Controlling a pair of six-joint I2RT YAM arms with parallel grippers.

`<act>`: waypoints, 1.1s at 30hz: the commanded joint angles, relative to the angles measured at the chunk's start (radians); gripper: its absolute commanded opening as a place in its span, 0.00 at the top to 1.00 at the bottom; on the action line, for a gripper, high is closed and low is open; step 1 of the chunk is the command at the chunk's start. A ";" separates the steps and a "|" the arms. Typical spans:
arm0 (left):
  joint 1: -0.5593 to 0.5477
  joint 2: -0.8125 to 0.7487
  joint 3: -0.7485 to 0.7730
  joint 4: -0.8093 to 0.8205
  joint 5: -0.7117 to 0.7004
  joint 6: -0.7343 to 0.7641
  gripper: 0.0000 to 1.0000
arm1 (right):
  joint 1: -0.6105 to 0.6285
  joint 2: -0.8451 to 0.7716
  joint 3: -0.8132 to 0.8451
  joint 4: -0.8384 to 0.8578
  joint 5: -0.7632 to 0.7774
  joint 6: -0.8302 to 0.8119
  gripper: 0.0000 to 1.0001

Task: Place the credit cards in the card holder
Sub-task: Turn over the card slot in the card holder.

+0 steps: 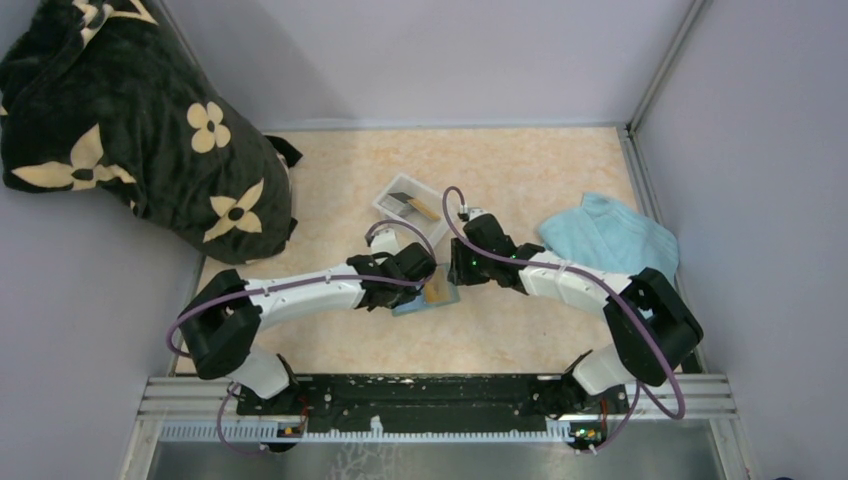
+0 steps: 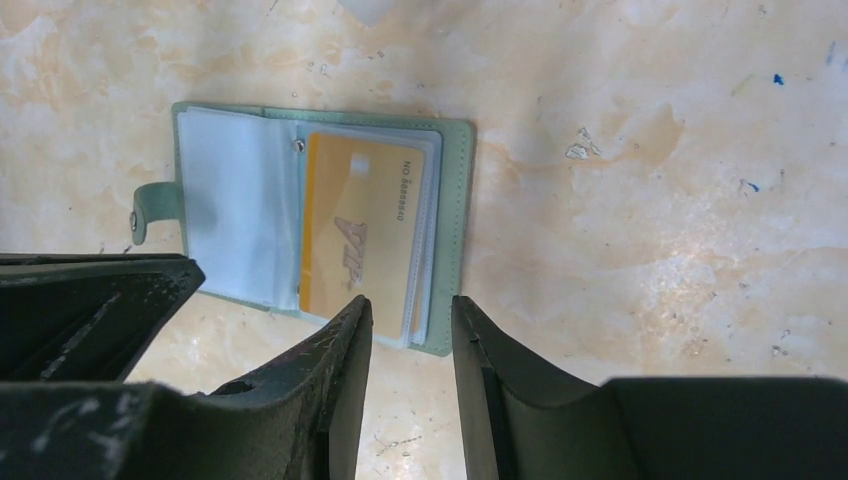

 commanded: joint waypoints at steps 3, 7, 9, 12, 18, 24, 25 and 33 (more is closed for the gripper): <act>-0.003 -0.050 0.000 -0.072 -0.028 -0.040 0.88 | -0.008 -0.031 0.025 0.003 0.023 -0.004 0.64; -0.001 -0.054 -0.035 -0.060 -0.002 -0.047 0.88 | -0.009 -0.033 0.005 0.044 -0.029 0.015 0.67; -0.001 -0.044 -0.047 -0.061 0.012 -0.056 0.88 | -0.009 -0.027 0.000 0.060 -0.053 0.021 0.67; -0.001 -0.018 -0.048 -0.076 0.035 -0.070 0.89 | -0.008 -0.011 -0.003 0.070 -0.078 0.031 0.67; -0.003 0.020 -0.036 -0.102 0.054 -0.080 0.89 | -0.008 0.014 -0.017 0.083 -0.096 0.043 0.67; -0.002 0.060 -0.028 -0.125 0.073 -0.096 0.90 | -0.008 0.053 -0.032 0.104 -0.129 0.050 0.67; -0.001 0.072 -0.025 -0.131 0.079 -0.099 0.90 | -0.008 0.058 -0.037 0.109 -0.133 0.054 0.67; -0.003 0.097 -0.029 -0.142 0.097 -0.106 0.90 | -0.008 0.083 -0.058 0.143 -0.146 0.066 0.67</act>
